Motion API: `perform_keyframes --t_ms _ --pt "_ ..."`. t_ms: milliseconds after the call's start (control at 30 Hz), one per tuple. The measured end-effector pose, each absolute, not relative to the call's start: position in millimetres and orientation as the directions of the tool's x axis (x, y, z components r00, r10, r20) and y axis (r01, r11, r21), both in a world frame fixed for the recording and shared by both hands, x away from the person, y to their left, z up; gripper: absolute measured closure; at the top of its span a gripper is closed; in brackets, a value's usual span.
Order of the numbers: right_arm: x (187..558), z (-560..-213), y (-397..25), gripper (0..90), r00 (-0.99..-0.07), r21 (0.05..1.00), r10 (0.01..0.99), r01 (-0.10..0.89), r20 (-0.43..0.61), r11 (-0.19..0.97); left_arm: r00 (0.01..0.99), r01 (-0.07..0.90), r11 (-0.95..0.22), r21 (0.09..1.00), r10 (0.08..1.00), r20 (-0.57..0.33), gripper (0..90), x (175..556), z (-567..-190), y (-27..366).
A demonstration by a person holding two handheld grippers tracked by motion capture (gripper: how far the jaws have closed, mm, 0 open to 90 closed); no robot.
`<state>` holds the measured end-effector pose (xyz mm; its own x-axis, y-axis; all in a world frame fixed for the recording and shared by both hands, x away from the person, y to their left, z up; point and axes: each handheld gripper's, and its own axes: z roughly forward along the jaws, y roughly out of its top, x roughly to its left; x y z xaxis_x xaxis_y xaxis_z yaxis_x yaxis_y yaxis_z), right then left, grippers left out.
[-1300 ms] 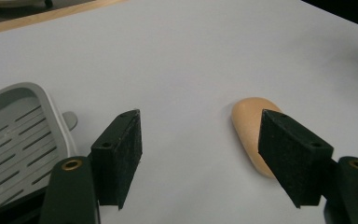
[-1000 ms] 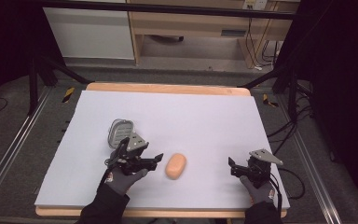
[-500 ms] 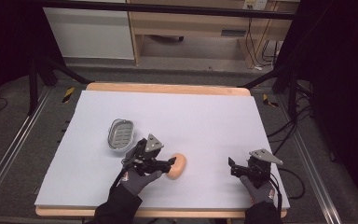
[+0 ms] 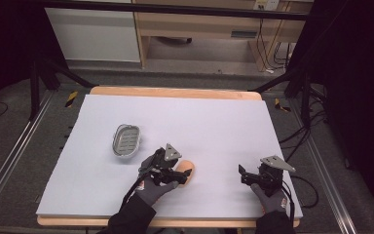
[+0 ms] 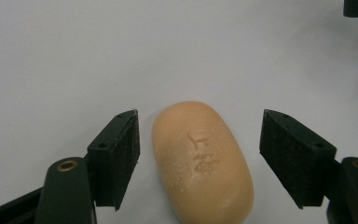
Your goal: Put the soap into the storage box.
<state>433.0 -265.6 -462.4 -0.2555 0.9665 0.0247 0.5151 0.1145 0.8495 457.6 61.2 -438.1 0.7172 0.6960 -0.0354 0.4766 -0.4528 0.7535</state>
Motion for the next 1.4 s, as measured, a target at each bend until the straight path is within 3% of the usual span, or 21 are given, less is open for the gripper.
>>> perform_keyframes --t_ms 1400 --pt "435 -465 -263 5.7 -0.267 0.834 0.964 0.536 0.019 0.132 0.687 0.555 -0.498 0.666 0.726 -0.030 24.1 469 -475 39"
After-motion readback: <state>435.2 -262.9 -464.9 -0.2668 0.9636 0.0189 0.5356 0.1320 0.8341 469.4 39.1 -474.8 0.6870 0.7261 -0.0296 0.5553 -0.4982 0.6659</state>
